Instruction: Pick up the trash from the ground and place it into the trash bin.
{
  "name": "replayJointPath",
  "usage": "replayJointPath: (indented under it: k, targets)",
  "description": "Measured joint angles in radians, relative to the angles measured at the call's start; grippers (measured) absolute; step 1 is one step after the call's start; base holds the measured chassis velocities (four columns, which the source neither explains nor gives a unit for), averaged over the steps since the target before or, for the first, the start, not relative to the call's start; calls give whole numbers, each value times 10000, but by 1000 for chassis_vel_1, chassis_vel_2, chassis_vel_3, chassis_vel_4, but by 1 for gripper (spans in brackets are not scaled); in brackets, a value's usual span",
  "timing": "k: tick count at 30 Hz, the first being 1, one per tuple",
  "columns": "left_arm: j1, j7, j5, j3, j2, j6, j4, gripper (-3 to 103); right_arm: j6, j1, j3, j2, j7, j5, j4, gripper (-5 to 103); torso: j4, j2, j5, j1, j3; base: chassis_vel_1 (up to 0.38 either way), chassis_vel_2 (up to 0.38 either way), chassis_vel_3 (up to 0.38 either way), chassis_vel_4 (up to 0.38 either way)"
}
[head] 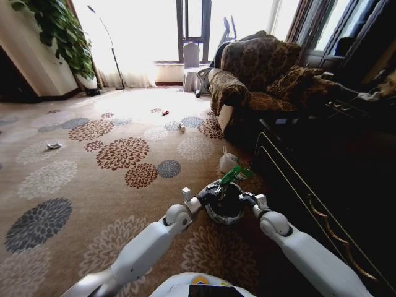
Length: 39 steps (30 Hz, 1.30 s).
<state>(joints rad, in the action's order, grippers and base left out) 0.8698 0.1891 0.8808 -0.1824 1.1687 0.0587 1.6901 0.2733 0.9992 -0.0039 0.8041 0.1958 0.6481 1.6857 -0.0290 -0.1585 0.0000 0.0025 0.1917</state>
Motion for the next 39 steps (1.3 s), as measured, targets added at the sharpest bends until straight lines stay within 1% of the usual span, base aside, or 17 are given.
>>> replayJointPath:
  k: [2,5,7,8,9,10,11,13,16,20,22,23,29,31,33,37,39]
  targets:
    - [11,-2,-38,20,-6,1,-6,16,-1,0,5,-5,-6,7,0,2,0,0,0,0,0,0,0,0,0]
    - [19,25,-118,28,-15,11,-35,32,-68,49,31,-10,-37,69,56,2,1,0,0,0,0,0,0,0,0]
    - [18,47,-136,22,-9,11,-46,32,-77,69,39,-7,-45,75,81,2,1,0,0,0,0,0,0,0,0]
    - [18,61,-148,8,6,11,-54,38,-81,101,52,5,-60,84,119,2,1,0,0,0,0,0,0,0,0]
    - [18,61,-148,8,6,11,-54,38,-81,101,52,5,-60,84,119,2,1,0,0,0,0,0,0,0,0]
    - [18,75,-165,0,12,9,-63,43,-82,127,68,8,-67,91,139,2,1,0,0,0,0,0,0,0,0]
    - [19,91,-188,-10,23,2,-73,54,-81,168,111,9,-85,105,166,2,0,0,-1,0,0,0,0,0,0]
    - [25,97,-188,-10,28,-7,-73,54,-82,197,144,-5,-101,120,191,2,1,0,0,0,0,0,0,0,0]
    - [48,113,-183,29,33,-23,-25,66,-82,264,234,-76,-173,191,234,2,1,0,-1,0,0,0,0,0,0]
    - [49,131,-174,72,25,-31,30,87,-82,361,356,-100,-231,245,263,2,1,0,-1,0,0,0,0,0,0]
    - [49,131,-170,79,25,-32,43,87,-82,373,365,-97,-238,247,265,2,1,0,0,0,0,0,0,0,0]
    - [55,131,-159,107,26,-39,85,97,-82,404,385,-82,-256,255,268,2,0,0,0,0,0,0,0,0,0]
    - [-2,131,-151,360,68,-152,124,100,-82,544,499,-32,-289,380,314,2,0,0,0,0,0,0,0,0,0]
    - [-140,135,-273,672,126,-283,50,100,-126,805,881,-42,-837,575,372,2,1,0,-2,0,0,0,0,0,0]
    - [-177,143,-320,735,135,-308,20,100,-180,847,929,-51,-934,580,372,2,1,0,-4,0,0,0,0,0,0]
    - [-547,-12,-952,1124,187,-510,-576,100,-491,1108,1265,-79,-1051,806,502,2,1,0,-1,0,0,0,0,0,0]
    - [-883,-179,-2087,1224,237,-854,-1417,100,-457,1466,1666,-40,-951,859,738,2,-3,0,-2,0,0,0,0,0,0]
